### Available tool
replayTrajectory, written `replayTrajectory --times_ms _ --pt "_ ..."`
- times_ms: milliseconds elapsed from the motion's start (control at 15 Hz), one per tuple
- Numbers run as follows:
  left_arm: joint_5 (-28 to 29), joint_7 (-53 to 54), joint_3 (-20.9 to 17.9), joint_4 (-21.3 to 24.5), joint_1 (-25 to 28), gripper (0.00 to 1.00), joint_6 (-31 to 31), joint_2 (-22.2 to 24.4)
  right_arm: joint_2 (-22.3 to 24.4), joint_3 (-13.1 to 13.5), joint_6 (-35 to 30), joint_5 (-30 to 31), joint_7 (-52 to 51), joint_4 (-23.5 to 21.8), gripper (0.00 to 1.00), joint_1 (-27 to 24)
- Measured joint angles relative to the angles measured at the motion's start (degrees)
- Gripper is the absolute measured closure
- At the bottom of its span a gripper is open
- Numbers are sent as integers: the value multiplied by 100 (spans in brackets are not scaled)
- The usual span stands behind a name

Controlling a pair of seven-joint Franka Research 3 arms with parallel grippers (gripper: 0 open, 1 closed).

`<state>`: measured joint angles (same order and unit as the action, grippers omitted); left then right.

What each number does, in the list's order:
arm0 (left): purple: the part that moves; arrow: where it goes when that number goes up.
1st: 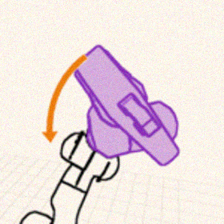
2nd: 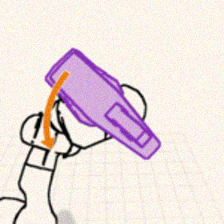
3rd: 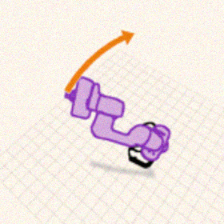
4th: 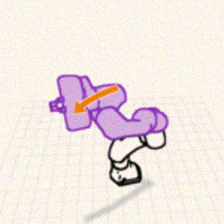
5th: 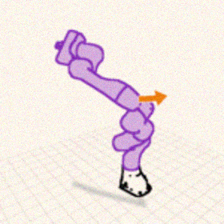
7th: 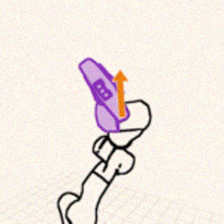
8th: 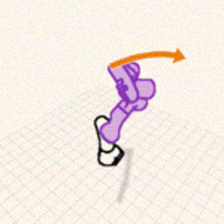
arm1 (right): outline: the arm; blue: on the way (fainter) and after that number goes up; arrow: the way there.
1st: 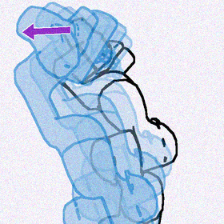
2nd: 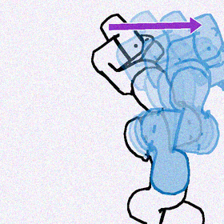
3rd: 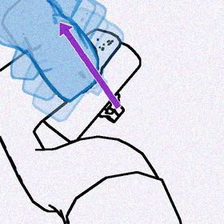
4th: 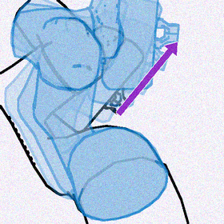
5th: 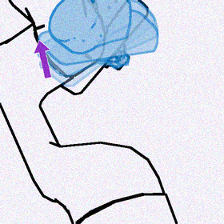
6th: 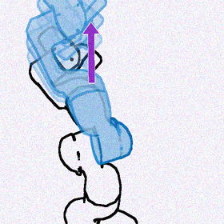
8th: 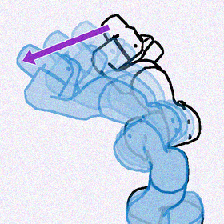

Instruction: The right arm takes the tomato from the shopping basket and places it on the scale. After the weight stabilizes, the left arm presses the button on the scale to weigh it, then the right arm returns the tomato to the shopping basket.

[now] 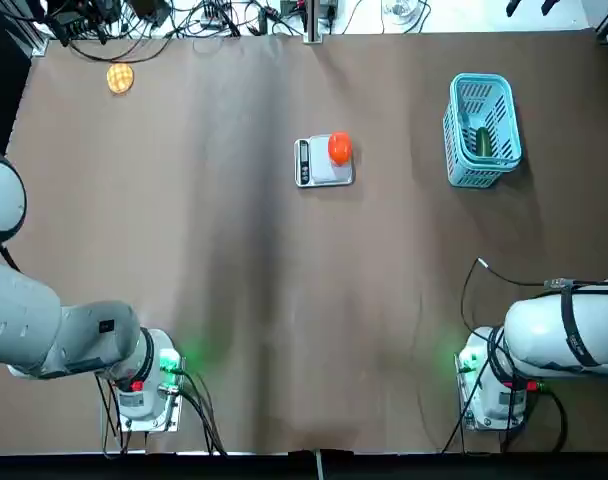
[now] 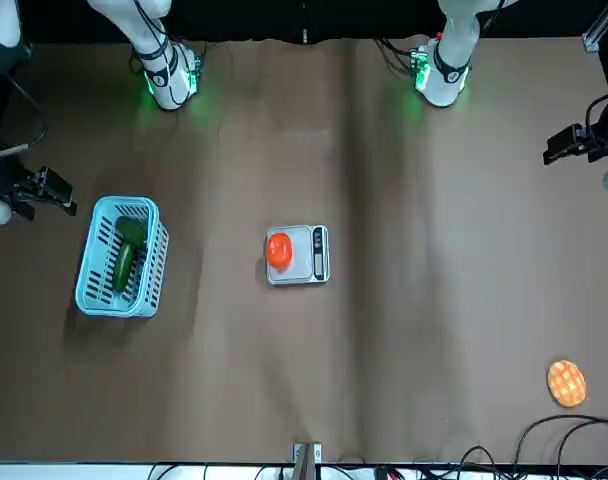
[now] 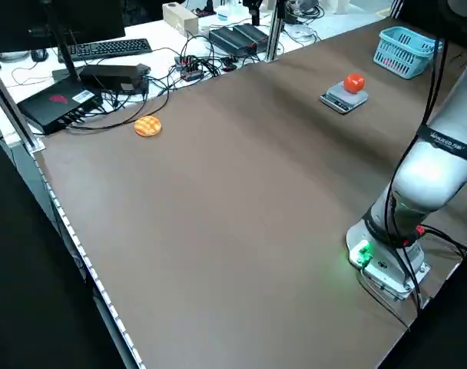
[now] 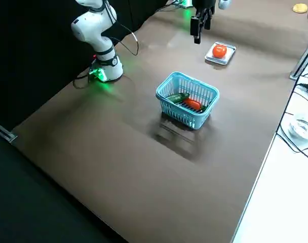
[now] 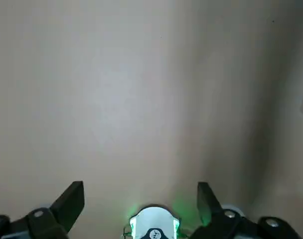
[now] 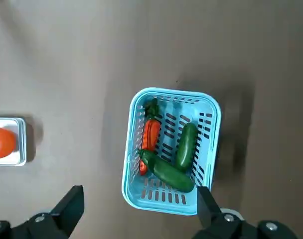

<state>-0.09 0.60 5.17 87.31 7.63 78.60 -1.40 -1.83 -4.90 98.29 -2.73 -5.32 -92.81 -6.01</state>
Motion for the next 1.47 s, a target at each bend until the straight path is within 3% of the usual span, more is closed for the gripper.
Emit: replayTrajectory --times_ms 533,600,800,933,1467 --pt "-10 -432 6 315 -60 0 129 304 0 -3 0 0 0 0 0 2" --pt "-10 -455 -115 454 -193 0 244 400 0 -3 0 0 0 0 0 2" --pt "-10 -466 -952 774 -971 0 386 636 0 -5 0 0 0 0 0 3" --pt "-11 -379 -1172 839 -1082 0 394 694 0 -5 0 0 0 0 0 3" --pt "-12 -343 -1083 861 -1106 0 389 718 0 -5 0 0 0 0 0 3"
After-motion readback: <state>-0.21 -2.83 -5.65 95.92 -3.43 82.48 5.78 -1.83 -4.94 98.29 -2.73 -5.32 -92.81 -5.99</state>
